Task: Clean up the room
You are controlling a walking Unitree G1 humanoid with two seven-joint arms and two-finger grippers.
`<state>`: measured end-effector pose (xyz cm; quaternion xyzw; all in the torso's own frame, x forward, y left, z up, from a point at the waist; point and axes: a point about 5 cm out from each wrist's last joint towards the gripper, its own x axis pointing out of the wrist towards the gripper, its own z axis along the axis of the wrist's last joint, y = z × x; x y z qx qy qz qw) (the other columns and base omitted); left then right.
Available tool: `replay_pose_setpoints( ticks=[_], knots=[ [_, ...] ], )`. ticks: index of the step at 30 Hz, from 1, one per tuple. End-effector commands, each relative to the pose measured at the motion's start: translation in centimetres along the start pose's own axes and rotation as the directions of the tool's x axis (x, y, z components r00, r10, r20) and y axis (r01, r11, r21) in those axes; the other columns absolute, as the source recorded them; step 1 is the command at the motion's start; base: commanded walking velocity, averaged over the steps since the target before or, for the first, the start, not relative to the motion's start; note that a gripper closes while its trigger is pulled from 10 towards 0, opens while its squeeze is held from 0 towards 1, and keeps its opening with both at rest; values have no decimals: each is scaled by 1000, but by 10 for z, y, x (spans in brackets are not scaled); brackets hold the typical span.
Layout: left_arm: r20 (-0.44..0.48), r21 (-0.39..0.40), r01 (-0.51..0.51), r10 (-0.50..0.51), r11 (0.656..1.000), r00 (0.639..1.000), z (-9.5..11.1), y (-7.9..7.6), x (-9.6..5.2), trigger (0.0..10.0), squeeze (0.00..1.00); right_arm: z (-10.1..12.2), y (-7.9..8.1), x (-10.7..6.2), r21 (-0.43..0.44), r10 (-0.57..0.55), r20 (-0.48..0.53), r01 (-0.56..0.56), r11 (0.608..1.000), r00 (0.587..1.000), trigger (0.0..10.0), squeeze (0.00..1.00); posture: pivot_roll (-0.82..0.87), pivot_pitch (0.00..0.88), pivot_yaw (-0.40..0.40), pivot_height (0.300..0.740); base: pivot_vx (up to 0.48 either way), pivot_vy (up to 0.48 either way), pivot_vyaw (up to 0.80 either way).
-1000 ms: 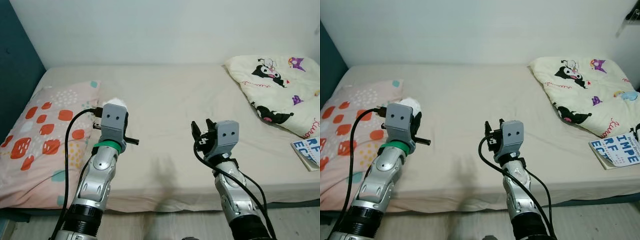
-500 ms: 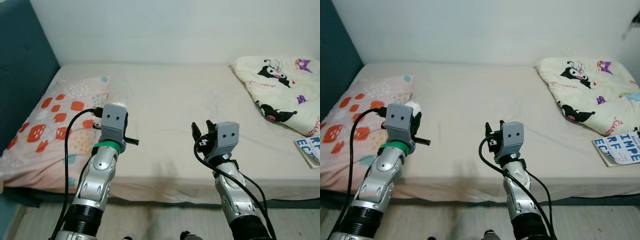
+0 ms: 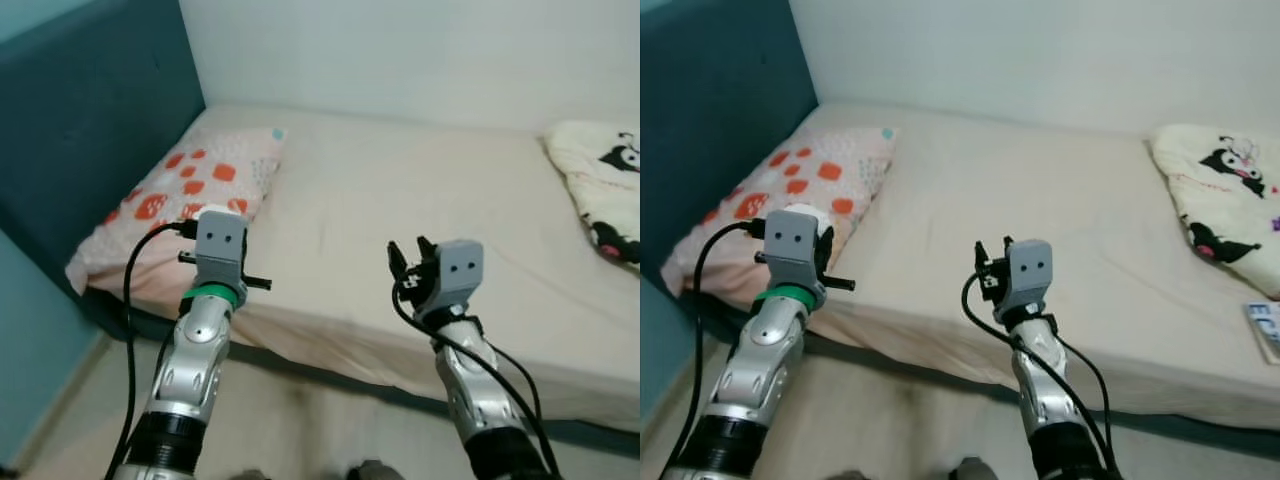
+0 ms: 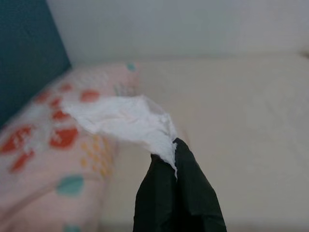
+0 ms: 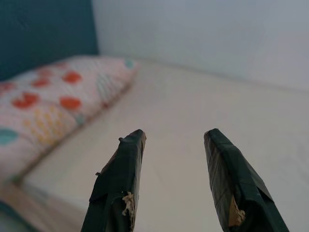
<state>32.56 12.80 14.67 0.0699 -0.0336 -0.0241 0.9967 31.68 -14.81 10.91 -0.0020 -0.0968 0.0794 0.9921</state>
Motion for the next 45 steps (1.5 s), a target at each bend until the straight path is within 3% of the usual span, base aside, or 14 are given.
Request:
replay_pose_setpoints(
  ticks=[1,10,16,23,45],
  knots=[
    [-8,14,-4,4,1000,1000,-2,2,-1,10000,0,-3,1,-2,9,-4,-9,4,1000,1000,10000,0,-4,41,18,740,-382,0,0],
    [-8,15,-1,2,1000,1000,-2,2,0,10000,0,-7,0,-3,24,-14,-28,14,1000,1000,10000,0,-4,43,19,740,-370,0,-57],
    [-23,9,5,-5,1000,1000,-3,1,0,10000,0,-8,-1,-3,62,-32,-39,34,997,999,10000,0,-3,44,19,740,0,0,-752],
    [-65,-54,27,-30,998,997,-6,-2,0,10000,0,-8,-3,-1,83,-44,-43,47,995,998,10000,0,-4,46,21,740,0,0,-751],
    [-67,-54,38,-42,998,997,-3,-1,3,10000,0,-6,4,0,101,-28,-31,31,994,999,10000,0,-5,49,28,740,0,0,-762]
  ],
)
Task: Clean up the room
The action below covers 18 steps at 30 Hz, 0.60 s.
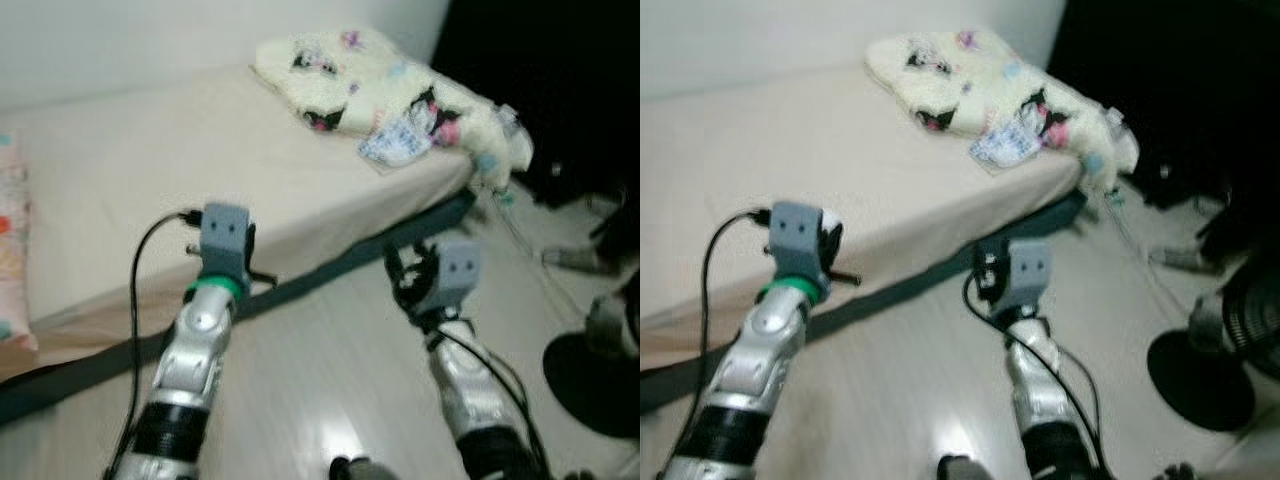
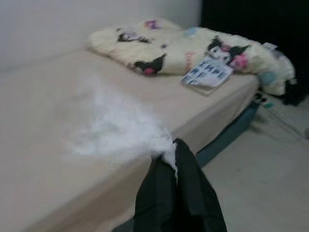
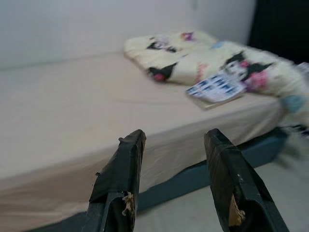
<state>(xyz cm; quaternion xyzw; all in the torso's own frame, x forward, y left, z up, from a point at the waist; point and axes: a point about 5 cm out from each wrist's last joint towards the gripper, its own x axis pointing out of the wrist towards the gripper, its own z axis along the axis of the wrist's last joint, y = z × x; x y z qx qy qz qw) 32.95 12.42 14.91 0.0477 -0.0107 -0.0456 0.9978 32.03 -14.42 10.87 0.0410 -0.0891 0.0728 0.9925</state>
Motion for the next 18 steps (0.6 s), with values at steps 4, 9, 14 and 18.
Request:
replay_pose_setpoints(
  ticks=[4,9,14,18],
  knots=[
    [-27,-5,-5,5,1000,1000,-6,2,-1,10000,0,-5,1,-3,16,-7,-20,7,1000,1000,10000,0,-5,49,30,740,0,0,-763],
    [-27,-2,-5,5,1000,1000,-6,3,-1,10000,0,-5,1,-3,17,-5,-18,5,1000,1000,10000,0,-5,49,33,740,0,0,-763],
    [-27,-2,-5,5,1000,1000,-6,3,-1,10000,0,-5,2,-3,17,-5,-17,5,1000,1000,10000,0,-5,49,33,740,0,0,-763],
    [-27,0,-6,6,1000,1000,-6,3,0,10000,0,-4,2,-3,15,-1,-16,2,1000,1000,10000,0,-5,46,32,740,0,0,-767]
  ],
)
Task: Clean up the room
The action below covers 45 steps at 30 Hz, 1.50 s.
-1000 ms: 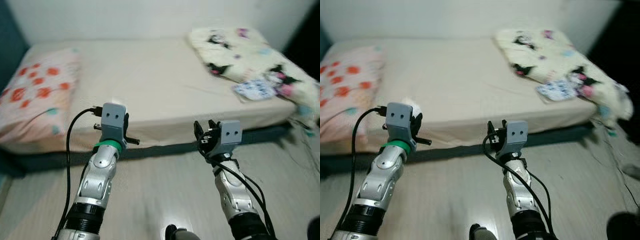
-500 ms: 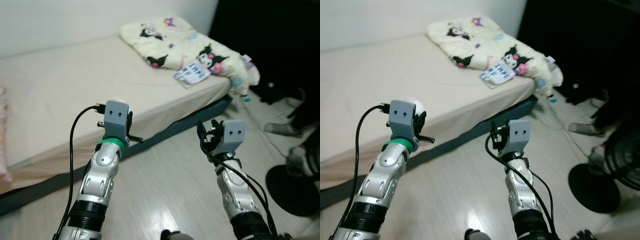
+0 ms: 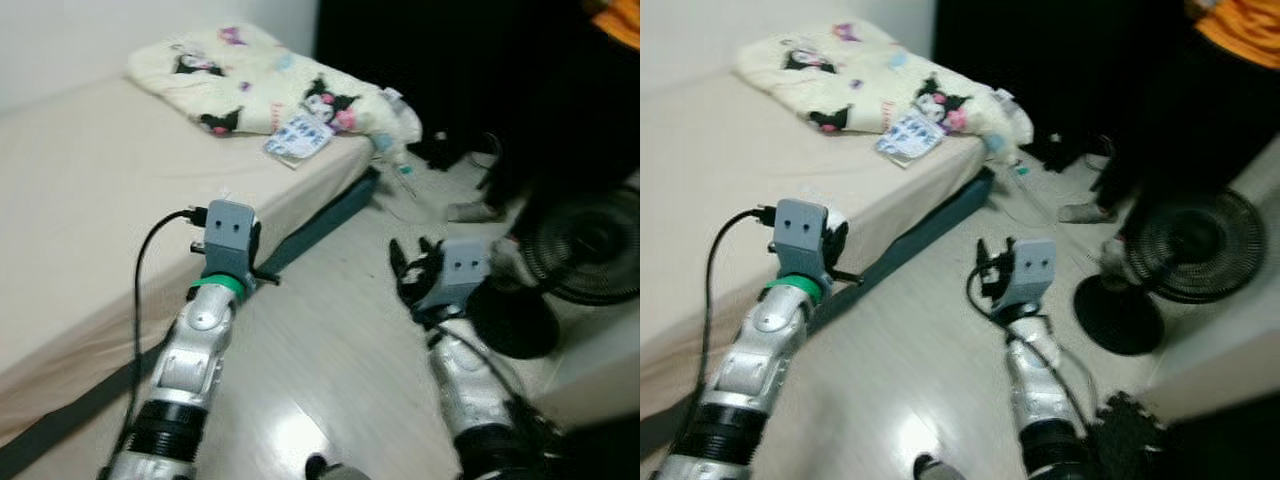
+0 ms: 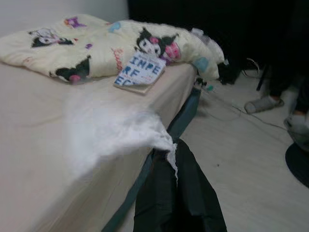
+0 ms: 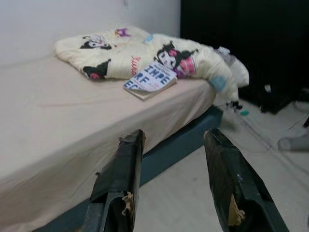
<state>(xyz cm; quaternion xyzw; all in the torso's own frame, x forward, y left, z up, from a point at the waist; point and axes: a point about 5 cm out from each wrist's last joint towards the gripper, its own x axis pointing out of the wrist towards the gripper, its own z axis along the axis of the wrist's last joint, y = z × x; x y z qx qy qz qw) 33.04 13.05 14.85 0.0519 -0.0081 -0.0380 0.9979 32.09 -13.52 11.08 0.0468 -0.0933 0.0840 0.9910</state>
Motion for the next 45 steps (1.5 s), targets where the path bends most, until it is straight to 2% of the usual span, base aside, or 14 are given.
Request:
replay_pose_setpoints(
  ticks=[1,39,44,45],
  knots=[
    [-20,-8,7,-7,1000,1000,-4,-3,0,10000,0,-5,-7,-5,0,-21,-24,21,1000,999,10000,0,-4,45,31,740,0,0,-769],
    [-35,-5,-2,2,1000,999,-9,-2,-1,10000,0,-6,-8,-6,-10,-12,-36,12,1000,999,10000,0,-8,46,24,740,0,0,-765],
    [-47,1,-3,3,1000,999,-13,-1,-2,10000,0,-8,-8,-7,-11,-14,-41,13,1000,999,10000,0,-6,51,23,740,0,0,-763],
    [-69,41,12,-9,999,998,-25,-1,-7,10000,0,-15,-9,-12,-17,-14,-72,12,1000,997,10000,0,-5,53,22,740,0,0,-763]
  ],
)
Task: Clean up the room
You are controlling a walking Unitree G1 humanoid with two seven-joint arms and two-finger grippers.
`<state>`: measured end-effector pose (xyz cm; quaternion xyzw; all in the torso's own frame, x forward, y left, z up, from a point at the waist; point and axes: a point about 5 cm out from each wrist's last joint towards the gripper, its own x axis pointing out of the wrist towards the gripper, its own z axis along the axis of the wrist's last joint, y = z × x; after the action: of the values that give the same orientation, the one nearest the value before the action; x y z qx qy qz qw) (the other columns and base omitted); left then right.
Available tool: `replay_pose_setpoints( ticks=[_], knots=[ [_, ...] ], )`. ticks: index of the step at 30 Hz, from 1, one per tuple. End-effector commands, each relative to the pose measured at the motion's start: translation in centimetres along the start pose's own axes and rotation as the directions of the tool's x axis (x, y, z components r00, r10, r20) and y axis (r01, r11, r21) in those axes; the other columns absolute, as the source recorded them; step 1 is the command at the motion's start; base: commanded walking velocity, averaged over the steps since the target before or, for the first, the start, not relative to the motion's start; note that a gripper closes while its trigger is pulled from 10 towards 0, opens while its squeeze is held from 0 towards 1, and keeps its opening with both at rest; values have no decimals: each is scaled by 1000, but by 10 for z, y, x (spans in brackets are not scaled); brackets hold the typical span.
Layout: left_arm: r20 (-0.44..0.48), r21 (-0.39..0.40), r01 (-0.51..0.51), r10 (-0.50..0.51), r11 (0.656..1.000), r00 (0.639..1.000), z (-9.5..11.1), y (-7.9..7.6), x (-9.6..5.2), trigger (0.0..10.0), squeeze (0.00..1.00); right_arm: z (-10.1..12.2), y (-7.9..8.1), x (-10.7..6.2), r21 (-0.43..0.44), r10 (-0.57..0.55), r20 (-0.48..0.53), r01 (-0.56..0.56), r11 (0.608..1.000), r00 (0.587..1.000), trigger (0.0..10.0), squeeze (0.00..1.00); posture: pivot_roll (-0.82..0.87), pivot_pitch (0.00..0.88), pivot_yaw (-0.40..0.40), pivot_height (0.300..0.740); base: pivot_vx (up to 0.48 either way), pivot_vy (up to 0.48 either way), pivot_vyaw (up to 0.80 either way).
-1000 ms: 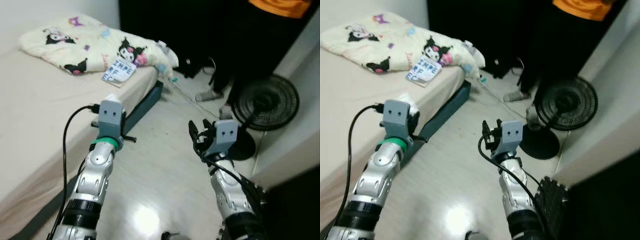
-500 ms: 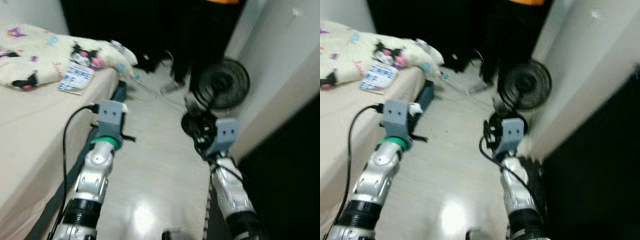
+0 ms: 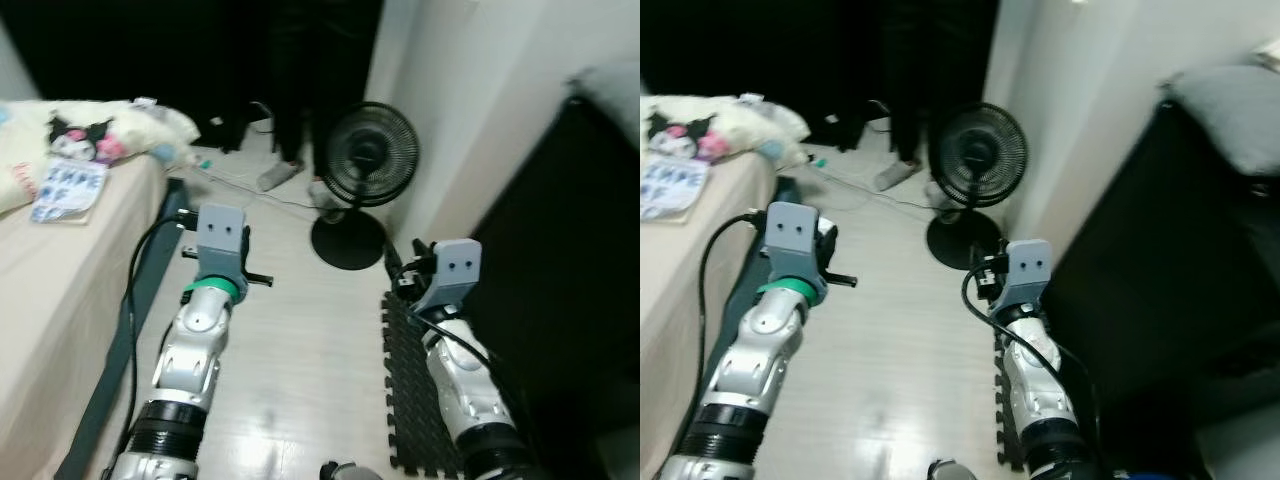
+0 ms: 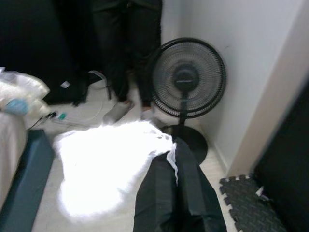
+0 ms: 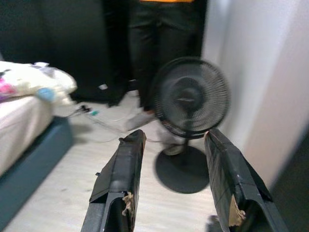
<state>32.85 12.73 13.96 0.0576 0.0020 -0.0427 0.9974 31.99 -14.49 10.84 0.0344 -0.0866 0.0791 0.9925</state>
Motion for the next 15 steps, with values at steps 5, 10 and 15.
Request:
replay_pose_setpoints(
  ticks=[5,10,15],
  knots=[
    [-95,100,29,-19,995,995,-39,2,-16,10000,0,-32,0,-22,-18,3,-128,-5,1000,992,10000,0,-1,56,20,740,0,0,-764],
    [-167,130,34,-12,991,986,-63,4,-28,10000,0,-56,-2,-41,-39,0,-228,-9,999,974,10000,0,5,61,23,740,0,0,-765],
    [-189,134,32,-6,991,982,-70,6,-31,10000,0,-62,2,-47,-32,5,-254,-14,999,967,10000,0,3,66,26,740,0,0,-765]
  ],
)
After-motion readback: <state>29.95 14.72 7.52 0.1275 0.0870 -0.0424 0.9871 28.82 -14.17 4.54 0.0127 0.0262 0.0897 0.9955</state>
